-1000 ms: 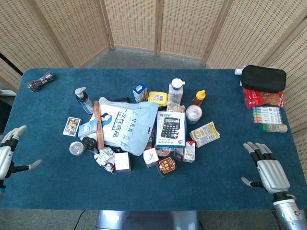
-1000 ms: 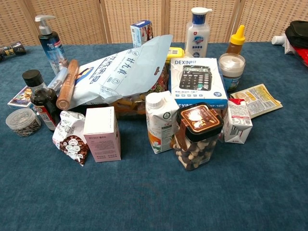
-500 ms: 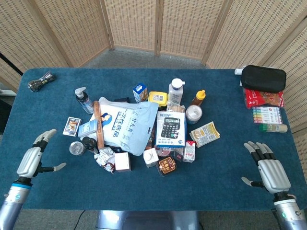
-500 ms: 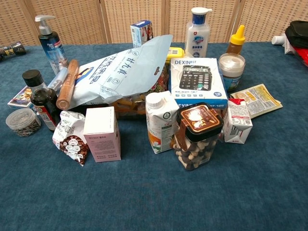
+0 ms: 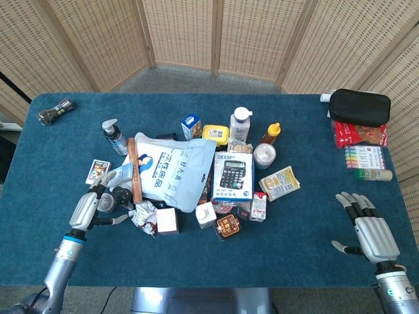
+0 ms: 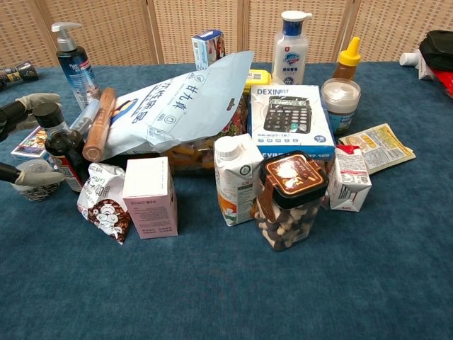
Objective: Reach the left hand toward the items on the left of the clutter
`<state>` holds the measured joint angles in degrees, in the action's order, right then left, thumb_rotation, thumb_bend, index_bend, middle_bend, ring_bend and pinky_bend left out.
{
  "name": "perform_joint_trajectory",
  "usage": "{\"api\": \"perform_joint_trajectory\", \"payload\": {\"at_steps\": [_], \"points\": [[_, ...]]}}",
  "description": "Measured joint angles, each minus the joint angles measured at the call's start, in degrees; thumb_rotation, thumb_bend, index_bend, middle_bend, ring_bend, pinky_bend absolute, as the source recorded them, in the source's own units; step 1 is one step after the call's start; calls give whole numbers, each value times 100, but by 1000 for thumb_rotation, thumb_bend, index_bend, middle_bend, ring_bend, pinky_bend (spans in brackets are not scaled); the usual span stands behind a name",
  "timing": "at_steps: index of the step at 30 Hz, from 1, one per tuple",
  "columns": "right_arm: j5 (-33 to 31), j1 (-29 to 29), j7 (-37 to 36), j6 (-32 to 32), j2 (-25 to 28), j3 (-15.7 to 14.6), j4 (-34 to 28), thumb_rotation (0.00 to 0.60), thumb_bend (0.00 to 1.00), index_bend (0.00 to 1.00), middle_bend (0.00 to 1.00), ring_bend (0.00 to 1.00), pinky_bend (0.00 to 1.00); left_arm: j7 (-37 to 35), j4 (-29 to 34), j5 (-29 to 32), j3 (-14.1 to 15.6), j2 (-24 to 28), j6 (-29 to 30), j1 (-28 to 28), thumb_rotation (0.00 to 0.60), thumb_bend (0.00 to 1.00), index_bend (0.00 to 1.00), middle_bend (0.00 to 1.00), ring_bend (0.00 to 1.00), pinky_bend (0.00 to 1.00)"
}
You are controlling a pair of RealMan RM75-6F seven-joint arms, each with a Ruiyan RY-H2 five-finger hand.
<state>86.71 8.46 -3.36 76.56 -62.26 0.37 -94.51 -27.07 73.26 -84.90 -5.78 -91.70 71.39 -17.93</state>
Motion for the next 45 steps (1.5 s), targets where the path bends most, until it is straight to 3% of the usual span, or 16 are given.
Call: {"api": "perform_joint_trajectory", "payload": {"at_steps": [3, 5, 8, 10, 14, 16, 23, 30, 45], "points": [[-12, 3, -15, -10, 0, 5, 11, 584, 0, 0, 0, 0, 0, 100, -71, 20, -31, -132, 72, -20, 600, 0, 25, 0, 0, 0], [-12, 6, -20, -21, -2, 3, 10, 582, 0, 0, 0, 0, 0, 183, -117, 45, -48, -225, 98, -37, 600, 0, 144, 12, 3, 0], [-14, 12, -12, -32, -9, 2, 12, 582, 0, 0, 0, 0, 0, 289, -182, 71, -84, -352, 162, -59, 600, 0, 357, 181, 117, 60], [-20, 14, -13, -39, -12, 3, 12, 580, 0, 0, 0, 0, 0, 415, -210, 99, -97, -410, 160, -81, 600, 0, 477, 289, 218, 163], [-31, 20, -27, -59, -16, 3, 23, 582, 0, 0, 0, 0, 0, 756, -271, 194, -165, -565, 188, -116, 600, 0, 745, 626, 530, 429], [-33, 21, -37, -60, -16, 5, 27, 586, 0, 0, 0, 0, 0, 949, -349, 242, -217, -702, 269, -126, 600, 0, 820, 703, 600, 478], [-41, 25, -47, -66, -21, 10, 51, 584, 0, 0, 0, 0, 0, 1087, -594, 360, -390, -903, 523, -135, 600, 9, 856, 732, 629, 503], [-32, 32, 2, -82, -37, -1, 44, 585, 0, 0, 0, 0, 0, 867, -486, 328, -526, -756, 768, -121, 600, 16, 859, 739, 633, 502], [7, 48, 78, -93, -36, -18, -55, 584, 0, 0, 0, 0, 0, 1405, 1367, 275, -1080, 350, 1251, -148, 600, 15, 863, 744, 640, 501]]}}
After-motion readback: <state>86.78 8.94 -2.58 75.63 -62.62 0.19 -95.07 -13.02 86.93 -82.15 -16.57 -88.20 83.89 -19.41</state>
